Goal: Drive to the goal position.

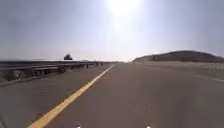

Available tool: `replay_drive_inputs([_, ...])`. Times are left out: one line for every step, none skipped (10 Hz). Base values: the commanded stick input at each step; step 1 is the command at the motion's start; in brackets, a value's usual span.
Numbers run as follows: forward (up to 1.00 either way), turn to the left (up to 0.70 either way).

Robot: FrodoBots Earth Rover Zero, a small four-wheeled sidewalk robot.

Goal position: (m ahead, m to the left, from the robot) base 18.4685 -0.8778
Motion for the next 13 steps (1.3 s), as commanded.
replay_drive_inputs([0.70, 0.00])
replay_drive_inputs([0.70, 0.00])
replay_drive_inputs([0.70, 0.00])
replay_drive_inputs([0.70, 0.00])
replay_drive_inputs([0.70, 0.00])
replay_drive_inputs([0.70, 0.00])
replay_drive_inputs([0.70, 0.00])
replay_drive_inputs([0.70, 0.00])
replay_drive_inputs([0.70, 0.00])
replay_drive_inputs([0.70, 0.00])
replay_drive_inputs([0.70, 0.00])
replay_drive_inputs([0.70, 0.00])
replay_drive_inputs([0.70, 0.00])
